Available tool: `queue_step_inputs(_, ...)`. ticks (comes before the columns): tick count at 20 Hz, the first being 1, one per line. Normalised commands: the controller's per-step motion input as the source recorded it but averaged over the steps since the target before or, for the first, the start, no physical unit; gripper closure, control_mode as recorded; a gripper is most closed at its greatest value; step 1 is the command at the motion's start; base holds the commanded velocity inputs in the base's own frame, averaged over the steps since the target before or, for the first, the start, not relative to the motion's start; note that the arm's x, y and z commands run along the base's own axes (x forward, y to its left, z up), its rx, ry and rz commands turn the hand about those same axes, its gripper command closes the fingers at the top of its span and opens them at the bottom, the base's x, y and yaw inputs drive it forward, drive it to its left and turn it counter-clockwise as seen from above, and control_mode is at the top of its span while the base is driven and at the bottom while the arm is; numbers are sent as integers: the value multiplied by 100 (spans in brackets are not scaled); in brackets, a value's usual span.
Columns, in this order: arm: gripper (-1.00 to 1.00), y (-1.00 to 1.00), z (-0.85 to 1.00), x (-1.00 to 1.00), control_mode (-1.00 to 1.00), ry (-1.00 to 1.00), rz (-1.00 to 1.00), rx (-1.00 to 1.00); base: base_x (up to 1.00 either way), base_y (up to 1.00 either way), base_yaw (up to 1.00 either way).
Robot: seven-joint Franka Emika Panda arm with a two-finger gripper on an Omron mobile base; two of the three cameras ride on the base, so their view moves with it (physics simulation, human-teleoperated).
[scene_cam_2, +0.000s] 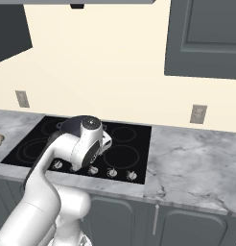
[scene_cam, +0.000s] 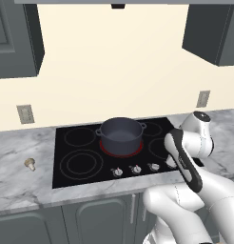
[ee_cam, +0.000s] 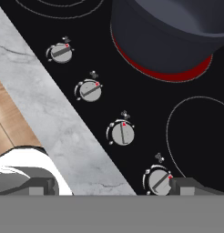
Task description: Turn on the burner for the pot on the stove. Wait thirty seconds for the pot to heat up. Then add the mushroom to the pot.
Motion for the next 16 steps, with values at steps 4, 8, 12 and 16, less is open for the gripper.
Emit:
queue_step_inputs(4, -100, 0, 0, 0, -100, 0, 0, 0, 0, 0, 0)
queue_step_inputs(8, -100, 0, 0, 0, -100, 0, 0, 0, 0, 0, 0)
queue_step_inputs(12, -100, 0, 0, 0, -100, 0, 0, 0, 0, 0, 0)
queue_step_inputs(16, -100, 0, 0, 0, -100, 0, 0, 0, 0, 0, 0)
